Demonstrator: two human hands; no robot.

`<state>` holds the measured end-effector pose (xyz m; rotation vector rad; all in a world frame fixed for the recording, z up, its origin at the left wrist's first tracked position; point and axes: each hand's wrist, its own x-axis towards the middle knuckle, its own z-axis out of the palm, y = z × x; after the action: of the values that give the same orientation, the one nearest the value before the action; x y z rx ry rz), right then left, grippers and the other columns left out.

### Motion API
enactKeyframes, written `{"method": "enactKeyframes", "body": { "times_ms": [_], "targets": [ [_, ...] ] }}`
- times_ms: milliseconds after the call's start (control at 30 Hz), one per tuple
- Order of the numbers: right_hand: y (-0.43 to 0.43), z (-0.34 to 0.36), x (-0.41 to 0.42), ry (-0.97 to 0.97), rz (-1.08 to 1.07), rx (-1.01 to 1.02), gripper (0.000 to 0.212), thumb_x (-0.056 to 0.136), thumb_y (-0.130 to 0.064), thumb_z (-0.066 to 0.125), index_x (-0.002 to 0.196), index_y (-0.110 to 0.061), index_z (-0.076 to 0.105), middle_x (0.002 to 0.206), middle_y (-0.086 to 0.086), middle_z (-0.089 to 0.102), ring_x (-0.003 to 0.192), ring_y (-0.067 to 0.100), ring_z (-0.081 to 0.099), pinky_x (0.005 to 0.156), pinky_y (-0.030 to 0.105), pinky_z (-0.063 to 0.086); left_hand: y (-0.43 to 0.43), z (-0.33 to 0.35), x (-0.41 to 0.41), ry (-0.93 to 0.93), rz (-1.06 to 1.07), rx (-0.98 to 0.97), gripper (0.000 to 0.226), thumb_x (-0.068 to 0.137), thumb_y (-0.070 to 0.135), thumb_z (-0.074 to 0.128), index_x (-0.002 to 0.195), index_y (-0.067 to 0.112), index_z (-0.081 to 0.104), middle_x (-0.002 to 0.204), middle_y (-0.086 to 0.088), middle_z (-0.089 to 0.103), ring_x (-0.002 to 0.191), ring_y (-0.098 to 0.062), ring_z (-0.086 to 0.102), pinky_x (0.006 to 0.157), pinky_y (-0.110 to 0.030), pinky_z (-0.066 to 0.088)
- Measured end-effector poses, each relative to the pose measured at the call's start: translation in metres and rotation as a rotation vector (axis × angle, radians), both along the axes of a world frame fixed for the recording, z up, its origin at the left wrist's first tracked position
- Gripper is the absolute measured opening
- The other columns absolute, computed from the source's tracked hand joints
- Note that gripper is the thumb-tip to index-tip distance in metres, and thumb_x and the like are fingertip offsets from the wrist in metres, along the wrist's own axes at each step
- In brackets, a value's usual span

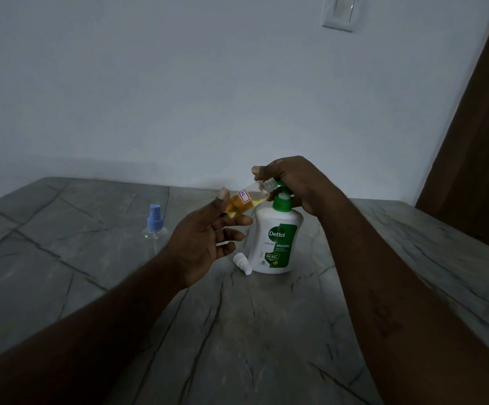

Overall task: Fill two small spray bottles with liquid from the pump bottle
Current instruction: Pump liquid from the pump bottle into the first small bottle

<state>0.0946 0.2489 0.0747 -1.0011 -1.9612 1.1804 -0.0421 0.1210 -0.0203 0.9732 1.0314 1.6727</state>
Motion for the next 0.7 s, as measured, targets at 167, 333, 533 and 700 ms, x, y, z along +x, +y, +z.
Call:
{"method": "enactKeyframes", "body": {
  "times_ms": [167, 333, 533, 700],
  "targets": [
    [0.0036, -0.0011, -0.0013, -0.012, -0.009, -0.004, 0.012, 0.088, -0.020, 0.071, 0.093, -0.013, 0.080, 0.088, 0.000, 0.079, 0.059, 0.013, 0.066, 0.080, 0.037, 0.055, -0.0011, 0.0018, 0.0009, -0.012, -0.001, 0.002, 0.052, 0.085, 0.056, 0.056, 0.113, 0.014, 0.068, 0.096, -0.007, 0.075, 0.073, -0.016, 0.064, 0.070, -0.032, 0.046],
    [0.0051, -0.0047, -0.0023, -0.032, 0.000, -0.037, 0.012, 0.088, -0.016, 0.070, 0.091, -0.012, 0.080, 0.108, 0.006, 0.079, 0.062, 0.016, 0.066, 0.079, 0.038, 0.052, -0.0025, 0.0011, 0.0000, -0.007, 0.010, 0.001, 0.049, 0.086, 0.056, 0.055, 0.108, 0.016, 0.071, 0.094, -0.007, 0.075, 0.072, -0.015, 0.064, 0.071, -0.032, 0.045],
    [0.0046, -0.0017, -0.0028, -0.037, -0.033, 0.035, 0.016, 0.087, -0.018, 0.072, 0.098, -0.006, 0.076, 0.102, 0.006, 0.078, 0.052, 0.010, 0.065, 0.072, 0.032, 0.052, -0.0023, 0.0023, 0.0002, -0.005, 0.006, 0.004, 0.052, 0.084, 0.057, 0.057, 0.109, 0.015, 0.069, 0.094, -0.007, 0.075, 0.071, -0.015, 0.063, 0.070, -0.032, 0.045],
    [0.0015, 0.0018, -0.0018, -0.036, -0.035, 0.064, 0.011, 0.088, -0.019, 0.072, 0.092, -0.010, 0.075, 0.089, 0.006, 0.076, 0.058, 0.012, 0.065, 0.073, 0.034, 0.053, -0.0020, 0.0035, 0.0000, -0.003, 0.009, 0.008, 0.052, 0.083, 0.057, 0.057, 0.111, 0.014, 0.069, 0.095, -0.007, 0.075, 0.072, -0.016, 0.064, 0.070, -0.032, 0.046]
  ]
}}
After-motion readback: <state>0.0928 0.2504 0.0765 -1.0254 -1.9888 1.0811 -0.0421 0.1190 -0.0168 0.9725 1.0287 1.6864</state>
